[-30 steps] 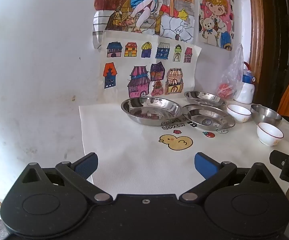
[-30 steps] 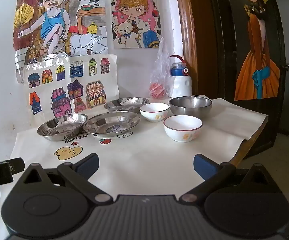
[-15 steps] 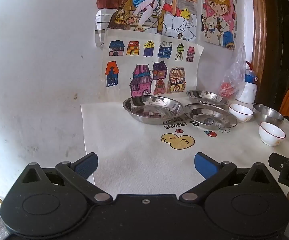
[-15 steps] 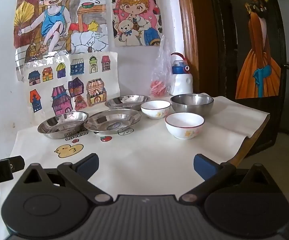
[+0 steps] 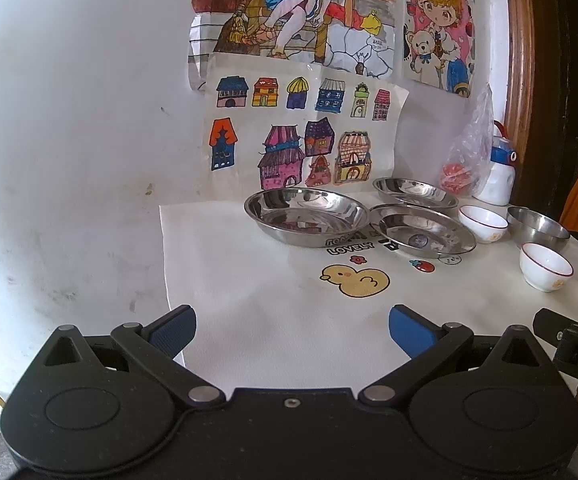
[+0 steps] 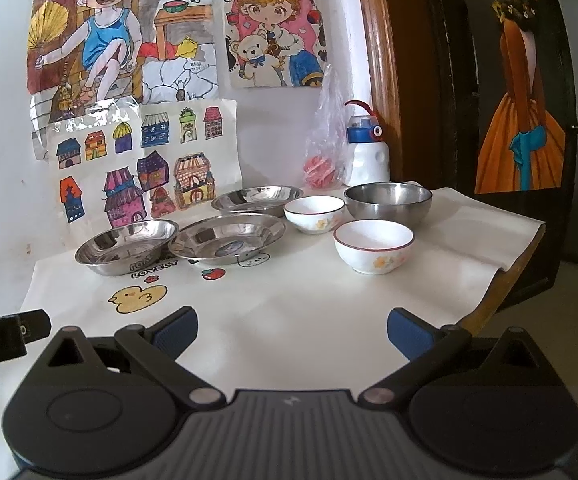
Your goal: Organize plates and bowls
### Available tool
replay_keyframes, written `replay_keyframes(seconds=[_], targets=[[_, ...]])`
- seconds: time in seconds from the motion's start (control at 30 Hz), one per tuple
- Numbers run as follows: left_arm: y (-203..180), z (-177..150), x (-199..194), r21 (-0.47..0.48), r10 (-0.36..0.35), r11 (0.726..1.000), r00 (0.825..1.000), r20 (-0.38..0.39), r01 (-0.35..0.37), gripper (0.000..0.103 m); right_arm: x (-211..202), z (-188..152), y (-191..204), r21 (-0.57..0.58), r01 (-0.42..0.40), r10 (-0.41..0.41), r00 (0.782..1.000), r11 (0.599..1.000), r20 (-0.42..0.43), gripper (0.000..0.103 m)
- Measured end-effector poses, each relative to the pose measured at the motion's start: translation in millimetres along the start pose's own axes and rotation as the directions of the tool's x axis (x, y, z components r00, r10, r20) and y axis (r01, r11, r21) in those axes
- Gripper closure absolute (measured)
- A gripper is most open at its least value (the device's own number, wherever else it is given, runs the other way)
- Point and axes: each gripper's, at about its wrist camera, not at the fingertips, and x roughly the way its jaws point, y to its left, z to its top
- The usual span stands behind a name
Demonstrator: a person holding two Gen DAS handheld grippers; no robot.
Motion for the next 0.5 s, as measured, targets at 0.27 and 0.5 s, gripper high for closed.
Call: replay_keyframes(seconds=[0.27,0.5], targets=[[-2.1,0.8,0.6,0.003,-0.009,1.000,1.000,-0.003,0.009,0.001,1.3,-0.7,1.0,-0.007,0.006,-0.006,1.000,1.000,-0.003,0.000],[-1.9,2.3,-1.0,-0.006,-0.018,1.000,1.000,-0.001,0.018,0.001,1.8,-1.4,2.2,-0.011,-0.005,0.005,1.000,1.000,-0.001,0.000]])
